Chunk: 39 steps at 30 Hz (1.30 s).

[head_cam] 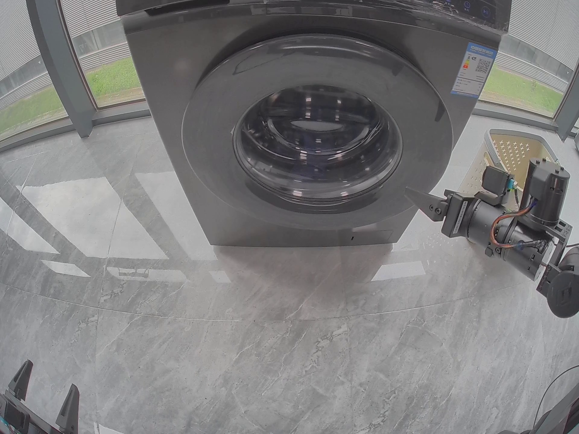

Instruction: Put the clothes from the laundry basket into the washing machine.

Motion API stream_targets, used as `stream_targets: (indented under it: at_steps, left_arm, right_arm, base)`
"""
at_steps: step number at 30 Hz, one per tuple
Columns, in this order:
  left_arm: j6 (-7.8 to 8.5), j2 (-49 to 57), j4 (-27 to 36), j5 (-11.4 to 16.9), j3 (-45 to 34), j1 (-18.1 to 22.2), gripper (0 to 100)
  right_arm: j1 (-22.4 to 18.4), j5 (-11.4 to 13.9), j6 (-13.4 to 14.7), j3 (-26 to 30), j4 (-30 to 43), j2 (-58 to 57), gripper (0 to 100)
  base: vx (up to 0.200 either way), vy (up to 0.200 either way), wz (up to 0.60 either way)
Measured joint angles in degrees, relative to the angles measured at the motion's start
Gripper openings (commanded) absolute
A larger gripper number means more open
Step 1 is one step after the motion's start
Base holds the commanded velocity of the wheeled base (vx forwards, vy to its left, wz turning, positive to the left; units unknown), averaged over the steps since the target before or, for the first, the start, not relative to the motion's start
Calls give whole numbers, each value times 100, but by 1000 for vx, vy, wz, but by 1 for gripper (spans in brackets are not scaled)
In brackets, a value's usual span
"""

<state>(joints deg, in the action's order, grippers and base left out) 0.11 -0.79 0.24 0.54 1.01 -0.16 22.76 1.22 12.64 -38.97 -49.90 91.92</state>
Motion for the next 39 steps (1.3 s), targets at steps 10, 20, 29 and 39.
stream_targets:
  at_steps: [10, 20, 29, 39]
  left_arm:
    - [-21, -5, 11, 28, 0, -5, 100]
    - [-33, -6, 20, 26, 0, -5, 100]
    - [-33, -6, 24, 22, 0, 0, 100]
    - [-43, -11, 9, 6, 0, -9, 100]
  right_arm:
    - [549, -76, -16, 22, 2, -151, 100]
    - [592, -157, -9, -240, 2, -162, 100]
    - [447, -157, 7, -628, 4, -27, 100]
    - [397, -234, 49, -778, 408, 119, 100]
  base:
    - [60, 0, 0]
    - [200, 0, 0]
    - [178, 0, 0]
    - [0, 0, 0]
